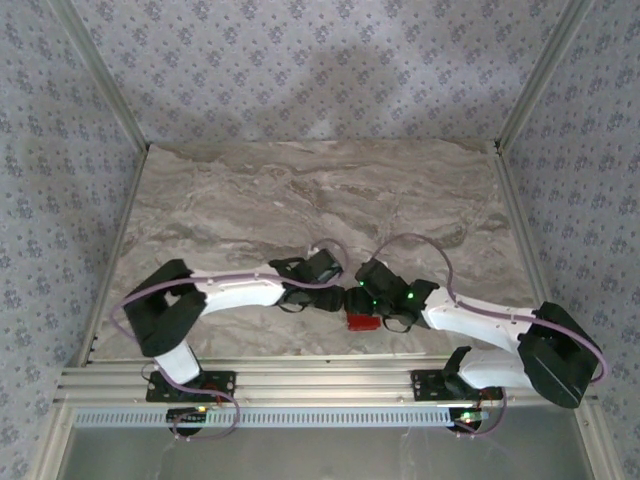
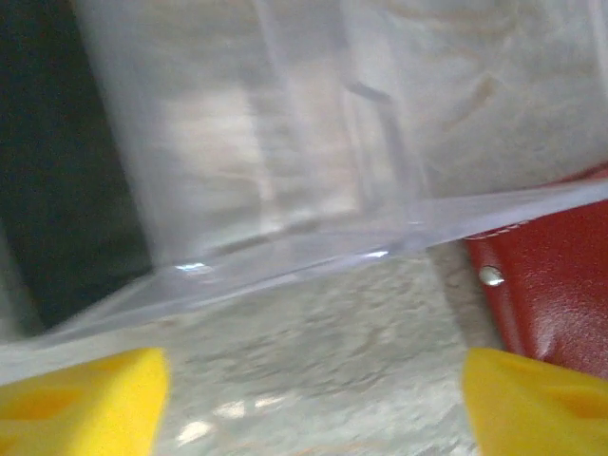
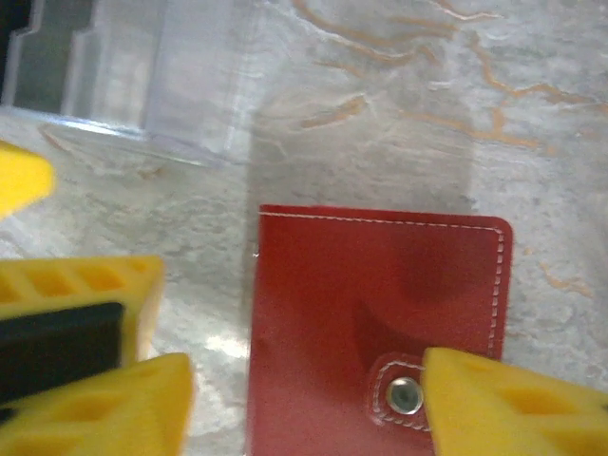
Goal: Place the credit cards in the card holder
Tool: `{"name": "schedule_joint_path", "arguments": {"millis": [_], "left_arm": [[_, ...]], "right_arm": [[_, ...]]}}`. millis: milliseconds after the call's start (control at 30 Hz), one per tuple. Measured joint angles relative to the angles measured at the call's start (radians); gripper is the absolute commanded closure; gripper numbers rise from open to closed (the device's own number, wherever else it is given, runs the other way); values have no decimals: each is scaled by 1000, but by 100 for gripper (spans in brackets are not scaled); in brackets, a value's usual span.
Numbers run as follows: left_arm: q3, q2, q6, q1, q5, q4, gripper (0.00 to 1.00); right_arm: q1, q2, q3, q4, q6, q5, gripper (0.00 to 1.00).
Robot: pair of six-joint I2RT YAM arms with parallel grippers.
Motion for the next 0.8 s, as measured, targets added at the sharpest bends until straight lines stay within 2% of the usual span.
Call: {"name": "schedule_joint_path", "arguments": {"millis": [67,200,300,467,567,633,700,800], "left_arm": [[-23,-101,-1,27,-17,-26,0],[-43,-314,-2,89,-56,-60,0],[-63,-472,-8,156,-132,-86,0],[-120,-687,-7,304,-323,-133,0],[-196,-739,31,388,-426,-82,0],[-255,-740,77,429,-454,-29,0],[-297,-718,118,486,-455,16,0],[-359,-686,196,598,-455,133,0]], "right_arm": [[-16,-22,25,-19,-24,-4,0],[-51,-82,90,-69,-69,10,0],[-96,-118,144,-105,-102,50,0],[-180,-130,209,-178,-128,246,0],[-237,-130,214,-197,-139,377,0],[-308,-130,214,-188,-155,430,0],[-396,-130,211,-155,-180,443,0],[-523,-136,154,0,-269,424,0]]}}
